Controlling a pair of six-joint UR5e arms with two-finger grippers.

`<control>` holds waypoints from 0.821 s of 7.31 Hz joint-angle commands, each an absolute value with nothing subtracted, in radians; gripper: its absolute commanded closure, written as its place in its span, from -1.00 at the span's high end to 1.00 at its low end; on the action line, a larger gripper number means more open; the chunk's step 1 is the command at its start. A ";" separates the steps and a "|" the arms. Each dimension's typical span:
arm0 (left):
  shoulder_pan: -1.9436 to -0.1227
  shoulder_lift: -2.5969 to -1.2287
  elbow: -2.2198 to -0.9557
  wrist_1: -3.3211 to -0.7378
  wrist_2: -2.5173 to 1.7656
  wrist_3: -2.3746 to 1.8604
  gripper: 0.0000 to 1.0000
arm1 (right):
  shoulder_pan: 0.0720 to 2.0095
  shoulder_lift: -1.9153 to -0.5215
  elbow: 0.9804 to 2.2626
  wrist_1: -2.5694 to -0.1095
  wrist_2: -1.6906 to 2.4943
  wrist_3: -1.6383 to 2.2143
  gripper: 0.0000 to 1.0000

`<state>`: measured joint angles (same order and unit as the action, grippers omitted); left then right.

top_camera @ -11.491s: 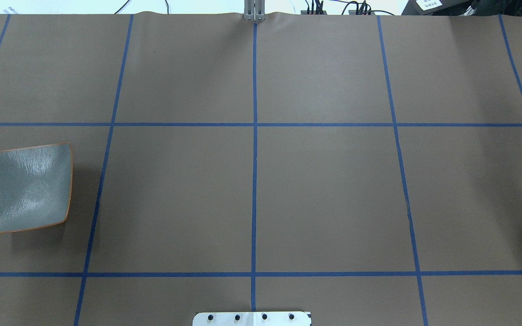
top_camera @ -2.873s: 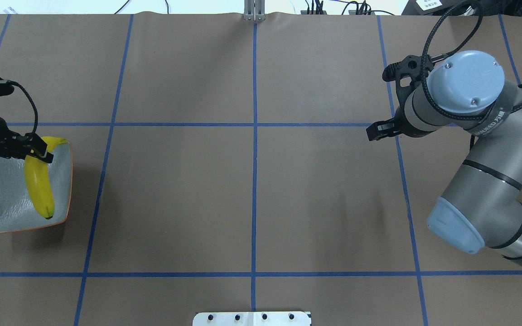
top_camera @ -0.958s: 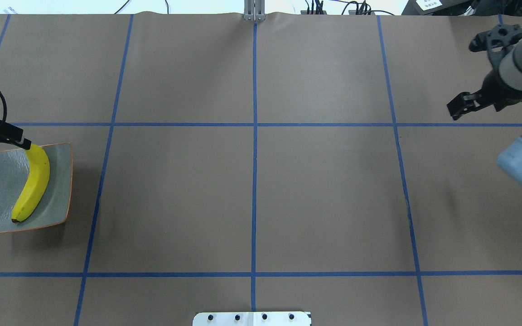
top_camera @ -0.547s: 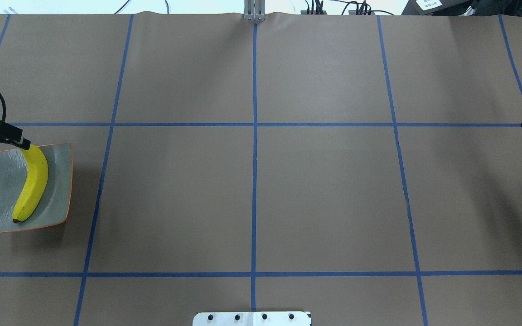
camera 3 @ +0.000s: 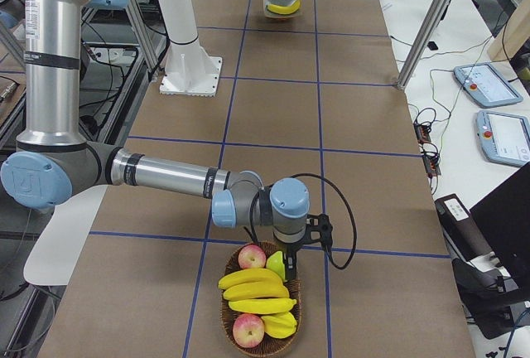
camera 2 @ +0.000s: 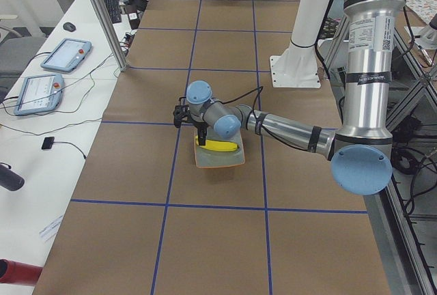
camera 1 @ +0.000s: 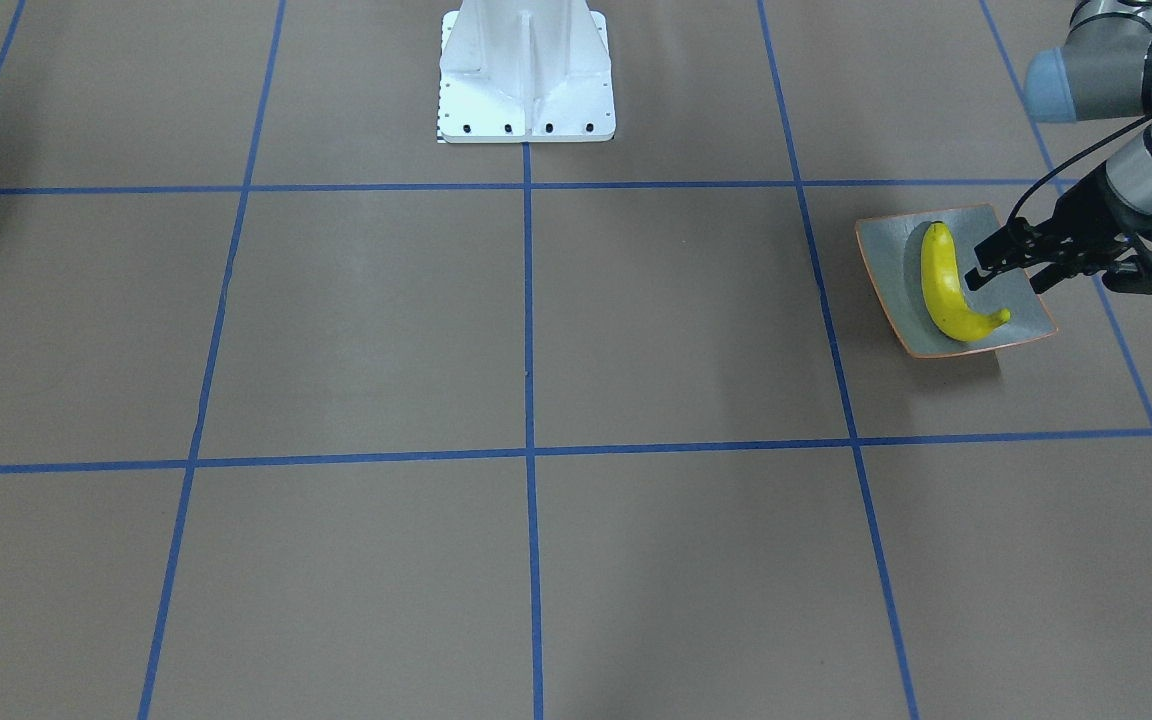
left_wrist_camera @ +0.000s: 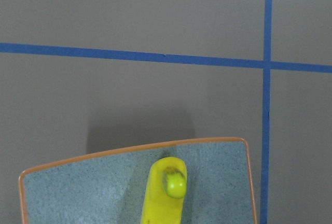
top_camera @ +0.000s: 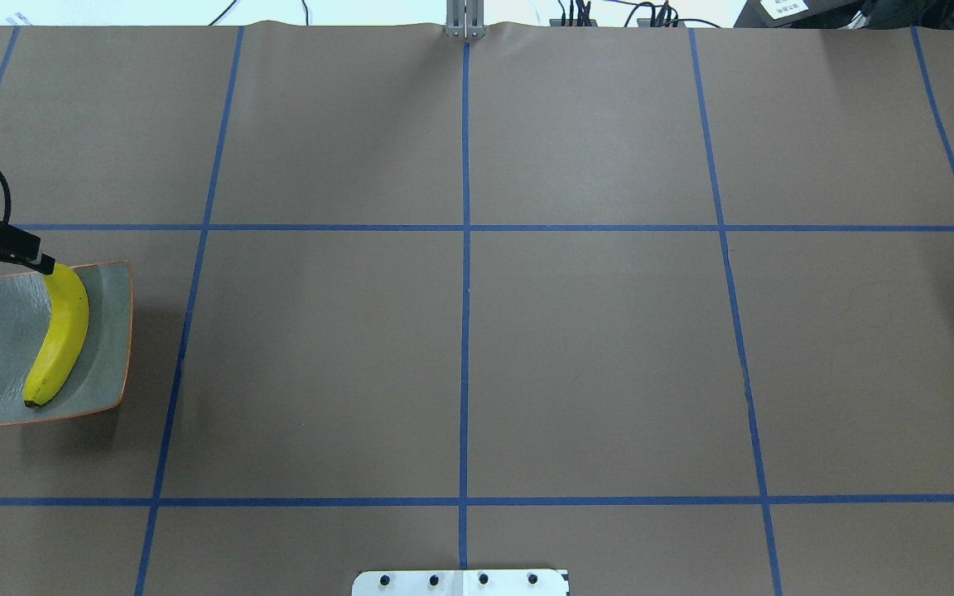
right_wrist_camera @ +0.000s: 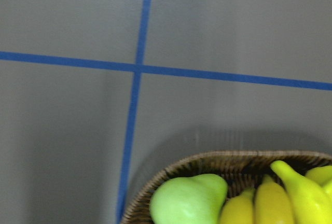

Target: Transfer all bananas from basket to plate

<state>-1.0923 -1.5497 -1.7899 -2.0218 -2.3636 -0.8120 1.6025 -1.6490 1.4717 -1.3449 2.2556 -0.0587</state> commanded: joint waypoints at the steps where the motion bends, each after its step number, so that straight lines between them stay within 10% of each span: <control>1: -1.092 -1.551 -1.787 -2.022 -2.362 -0.811 1.00 | 1.675 -1.562 1.283 -1.342 2.307 -0.158 1.00; 6: -1.092 -1.548 -1.787 -2.023 -2.362 -0.811 1.00 | 1.732 -1.514 1.100 -1.342 2.454 -0.160 0.85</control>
<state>-1.0922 -1.5502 -1.7851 -2.0221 -2.3623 -0.8115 1.7227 -1.5233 1.1411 -1.3422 2.4285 -0.1609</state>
